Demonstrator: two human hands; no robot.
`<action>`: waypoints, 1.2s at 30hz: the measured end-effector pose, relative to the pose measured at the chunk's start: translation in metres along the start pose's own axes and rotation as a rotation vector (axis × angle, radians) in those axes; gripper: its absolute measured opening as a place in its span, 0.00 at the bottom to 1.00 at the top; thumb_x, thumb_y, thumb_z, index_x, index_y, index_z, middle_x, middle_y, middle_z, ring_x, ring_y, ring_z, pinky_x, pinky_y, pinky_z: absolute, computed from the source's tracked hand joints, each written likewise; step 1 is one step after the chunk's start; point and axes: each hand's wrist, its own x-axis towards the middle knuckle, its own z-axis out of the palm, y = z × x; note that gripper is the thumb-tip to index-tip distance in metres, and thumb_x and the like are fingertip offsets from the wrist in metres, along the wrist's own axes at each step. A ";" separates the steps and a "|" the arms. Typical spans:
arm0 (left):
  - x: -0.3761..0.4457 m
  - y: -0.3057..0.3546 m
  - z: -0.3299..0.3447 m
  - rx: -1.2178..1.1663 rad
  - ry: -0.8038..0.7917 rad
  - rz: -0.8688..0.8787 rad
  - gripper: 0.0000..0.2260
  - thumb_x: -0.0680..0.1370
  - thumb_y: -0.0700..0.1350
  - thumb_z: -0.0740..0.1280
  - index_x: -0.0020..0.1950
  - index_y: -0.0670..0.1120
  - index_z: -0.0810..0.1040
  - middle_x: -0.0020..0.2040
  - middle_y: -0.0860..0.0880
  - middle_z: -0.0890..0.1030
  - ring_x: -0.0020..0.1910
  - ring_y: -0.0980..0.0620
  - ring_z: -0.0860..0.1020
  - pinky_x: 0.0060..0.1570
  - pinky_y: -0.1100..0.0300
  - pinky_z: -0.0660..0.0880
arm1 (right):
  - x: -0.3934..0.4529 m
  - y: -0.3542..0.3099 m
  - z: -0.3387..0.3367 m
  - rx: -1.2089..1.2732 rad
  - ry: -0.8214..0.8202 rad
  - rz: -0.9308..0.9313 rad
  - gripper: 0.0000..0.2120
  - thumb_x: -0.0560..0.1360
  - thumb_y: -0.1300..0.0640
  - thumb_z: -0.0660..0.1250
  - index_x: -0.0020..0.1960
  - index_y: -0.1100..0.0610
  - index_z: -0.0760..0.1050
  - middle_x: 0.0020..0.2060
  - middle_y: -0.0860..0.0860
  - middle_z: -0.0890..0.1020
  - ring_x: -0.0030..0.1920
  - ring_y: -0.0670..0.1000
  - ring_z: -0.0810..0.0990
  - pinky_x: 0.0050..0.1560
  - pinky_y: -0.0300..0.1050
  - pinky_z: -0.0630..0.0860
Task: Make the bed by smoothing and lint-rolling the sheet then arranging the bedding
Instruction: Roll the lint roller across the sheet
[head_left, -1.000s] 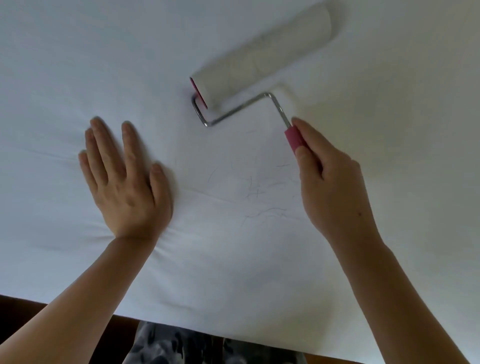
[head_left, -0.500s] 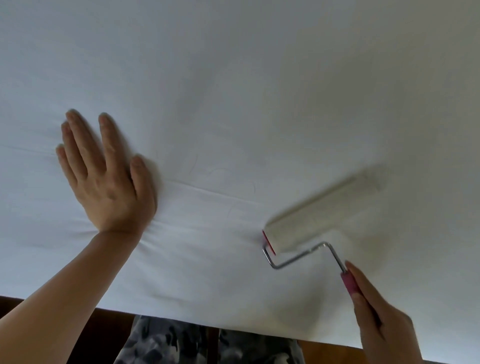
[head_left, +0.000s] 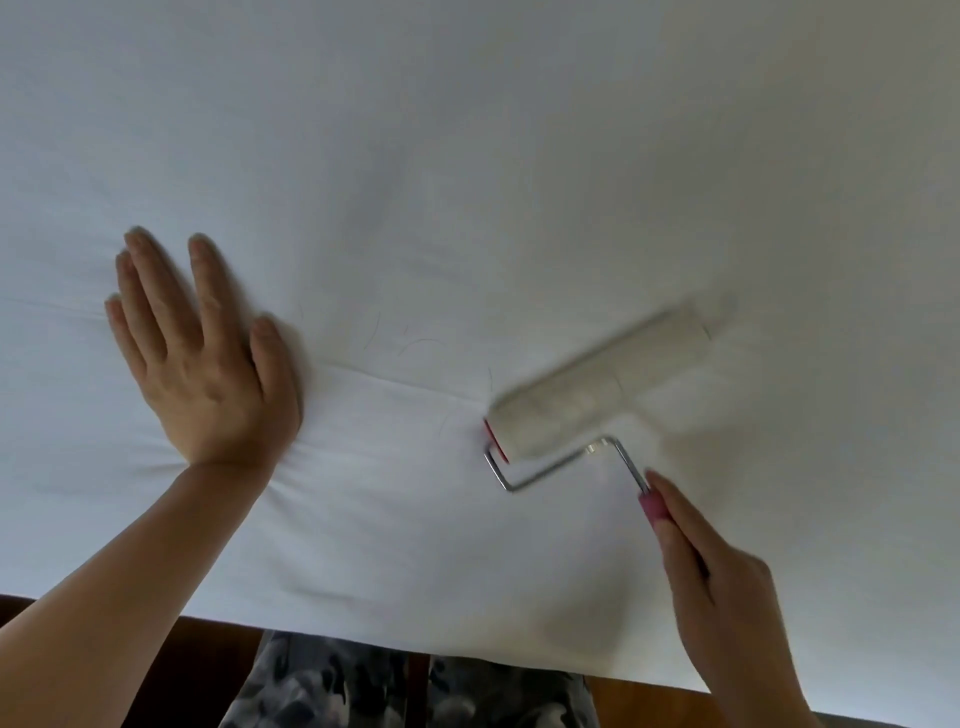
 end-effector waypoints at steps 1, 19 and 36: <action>0.000 -0.001 0.000 0.002 0.000 0.000 0.25 0.83 0.50 0.48 0.78 0.42 0.56 0.76 0.32 0.55 0.76 0.34 0.54 0.75 0.47 0.46 | 0.012 -0.012 0.005 0.062 0.003 0.002 0.15 0.76 0.41 0.58 0.58 0.21 0.68 0.27 0.45 0.77 0.22 0.45 0.64 0.25 0.37 0.63; -0.009 -0.032 -0.024 -0.014 -0.087 0.047 0.24 0.83 0.48 0.51 0.79 0.43 0.57 0.78 0.40 0.56 0.78 0.41 0.54 0.76 0.51 0.43 | 0.119 -0.179 0.022 0.020 -0.010 -0.346 0.16 0.82 0.47 0.57 0.68 0.44 0.73 0.43 0.46 0.84 0.33 0.45 0.77 0.35 0.39 0.71; -0.013 -0.025 -0.015 -0.006 -0.054 0.015 0.24 0.84 0.49 0.49 0.79 0.43 0.55 0.78 0.40 0.56 0.78 0.42 0.53 0.76 0.51 0.43 | 0.009 -0.013 -0.025 -0.184 -0.112 -0.077 0.13 0.77 0.31 0.48 0.60 0.18 0.59 0.27 0.35 0.76 0.27 0.42 0.74 0.25 0.33 0.66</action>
